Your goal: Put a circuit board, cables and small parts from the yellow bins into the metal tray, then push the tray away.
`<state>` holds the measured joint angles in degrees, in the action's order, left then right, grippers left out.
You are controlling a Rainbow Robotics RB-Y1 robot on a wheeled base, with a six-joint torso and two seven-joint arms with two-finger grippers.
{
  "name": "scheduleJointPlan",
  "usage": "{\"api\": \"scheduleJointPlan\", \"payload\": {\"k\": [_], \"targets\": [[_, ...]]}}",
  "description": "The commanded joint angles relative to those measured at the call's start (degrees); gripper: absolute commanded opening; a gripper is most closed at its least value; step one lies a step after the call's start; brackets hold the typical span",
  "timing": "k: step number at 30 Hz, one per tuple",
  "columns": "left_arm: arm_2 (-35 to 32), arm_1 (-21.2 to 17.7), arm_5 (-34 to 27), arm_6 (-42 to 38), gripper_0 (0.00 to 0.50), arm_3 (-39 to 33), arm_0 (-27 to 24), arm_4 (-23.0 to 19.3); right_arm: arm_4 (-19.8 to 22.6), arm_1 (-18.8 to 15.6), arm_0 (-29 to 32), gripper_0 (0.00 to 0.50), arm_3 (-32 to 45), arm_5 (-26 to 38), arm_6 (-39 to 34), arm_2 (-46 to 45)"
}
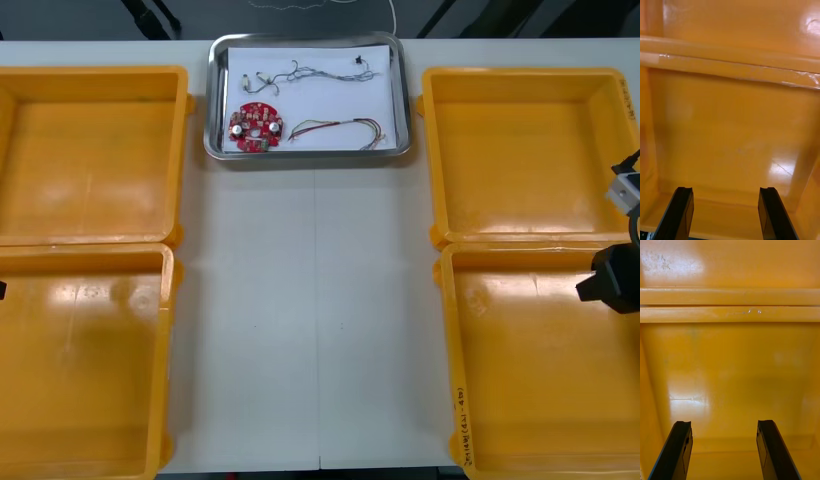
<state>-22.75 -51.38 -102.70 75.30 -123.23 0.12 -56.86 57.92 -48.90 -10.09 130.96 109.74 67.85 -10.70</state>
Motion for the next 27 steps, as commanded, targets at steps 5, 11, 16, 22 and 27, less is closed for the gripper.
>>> {"api": "scheduleJointPlan", "payload": {"k": [5,11,16,22,27], "targets": [[-1.3,0.5,0.6,1.2,0.500,-1.3,0.7,0.4,-1.5,0.1,1.2,0.500,2.0,0.3,-1.1,-2.8],[-1.3,0.5,0.6,1.2,0.500,-1.3,0.7,0.4,-1.7,0.1,1.5,0.500,2.0,0.3,-1.0,-3.3],[-1.3,0.5,0.6,1.2,0.500,-1.3,0.7,0.4,-2.8,0.1,1.5,0.500,2.0,0.3,-0.8,-3.3],[-1.3,0.5,0.6,1.2,0.500,-1.3,0.7,0.4,-2.5,0.1,1.5,0.500,2.0,0.3,-0.7,-3.3],[-1.3,0.5,0.6,1.2,0.500,-1.3,0.7,0.4,-2.5,0.2,1.5,0.500,2.0,0.3,-0.7,-3.3]]}}
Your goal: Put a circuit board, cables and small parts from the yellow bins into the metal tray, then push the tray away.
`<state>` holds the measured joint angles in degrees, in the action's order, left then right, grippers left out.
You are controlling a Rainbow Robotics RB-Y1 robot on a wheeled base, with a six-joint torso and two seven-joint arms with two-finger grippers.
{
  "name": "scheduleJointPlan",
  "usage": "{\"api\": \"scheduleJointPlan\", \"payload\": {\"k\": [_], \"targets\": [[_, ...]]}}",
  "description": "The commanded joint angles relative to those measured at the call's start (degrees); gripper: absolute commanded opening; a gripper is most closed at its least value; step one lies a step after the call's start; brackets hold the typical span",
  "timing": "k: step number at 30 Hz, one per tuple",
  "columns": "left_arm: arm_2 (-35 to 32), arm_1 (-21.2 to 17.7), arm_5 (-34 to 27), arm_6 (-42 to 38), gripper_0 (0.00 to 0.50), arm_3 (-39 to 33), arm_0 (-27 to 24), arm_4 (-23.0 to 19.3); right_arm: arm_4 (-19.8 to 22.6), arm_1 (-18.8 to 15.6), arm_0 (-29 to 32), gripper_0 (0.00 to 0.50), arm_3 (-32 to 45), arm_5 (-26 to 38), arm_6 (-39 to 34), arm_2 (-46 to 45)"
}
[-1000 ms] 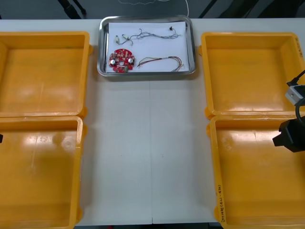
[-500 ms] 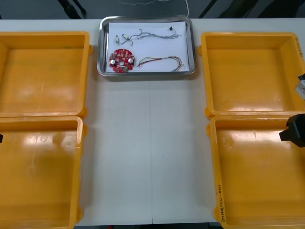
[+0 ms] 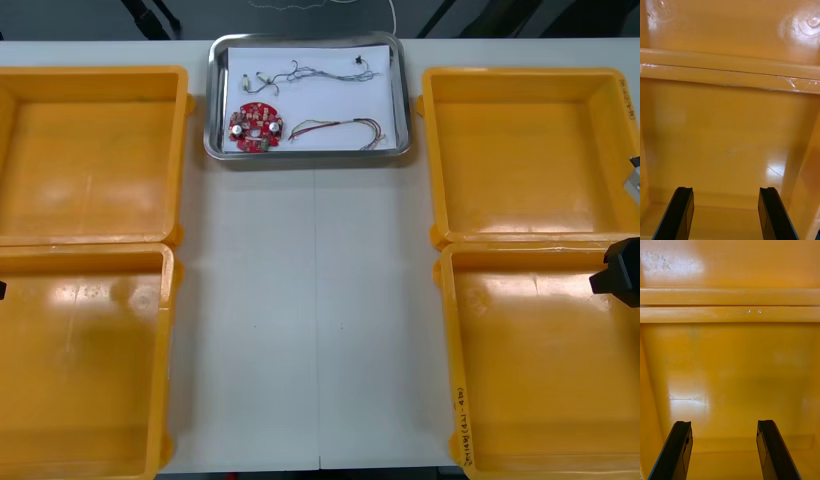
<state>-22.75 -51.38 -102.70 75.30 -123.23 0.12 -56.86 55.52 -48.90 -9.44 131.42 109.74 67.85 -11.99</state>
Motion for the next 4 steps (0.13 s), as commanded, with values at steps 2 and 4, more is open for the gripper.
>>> {"api": "scheduleJointPlan", "payload": {"k": [2,4], "targets": [[-1.3,0.5,0.6,1.2,0.500,-1.3,0.7,0.4,-0.1,0.2,0.8,0.500,1.6,0.3,-0.7,-2.0],[-1.3,0.5,0.6,1.2,0.500,-1.3,0.7,0.4,-0.1,0.2,0.8,0.500,1.6,0.3,-0.7,-2.0]]}}
